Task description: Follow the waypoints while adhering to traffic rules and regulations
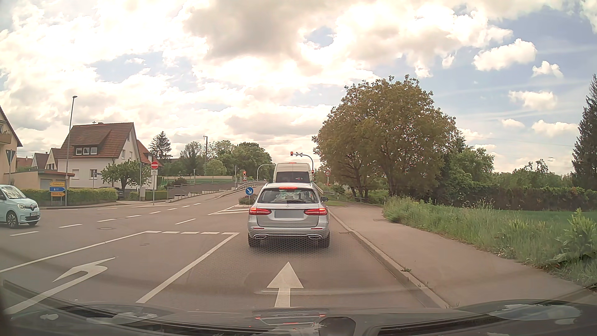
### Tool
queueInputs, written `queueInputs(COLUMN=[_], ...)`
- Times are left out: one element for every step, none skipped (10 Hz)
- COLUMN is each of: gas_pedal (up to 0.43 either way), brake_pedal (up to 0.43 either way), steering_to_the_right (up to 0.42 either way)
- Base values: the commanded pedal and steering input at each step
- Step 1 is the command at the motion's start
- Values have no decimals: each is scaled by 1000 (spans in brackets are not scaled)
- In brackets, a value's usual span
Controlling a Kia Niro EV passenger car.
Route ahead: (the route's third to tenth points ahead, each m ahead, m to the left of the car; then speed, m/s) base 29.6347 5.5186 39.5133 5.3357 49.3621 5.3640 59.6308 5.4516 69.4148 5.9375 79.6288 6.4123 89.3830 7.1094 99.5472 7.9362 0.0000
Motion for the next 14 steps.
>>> queueInputs(gas_pedal=[0,0,0,0,0,0,0,0,0,0,0,0,0,0], brake_pedal=[220,220,220,226,226,220,220,220,220,220,226,220,220,226], steering_to_the_right=[5,5,5,5,5,5,5,5,5,5,5,5,5,5])
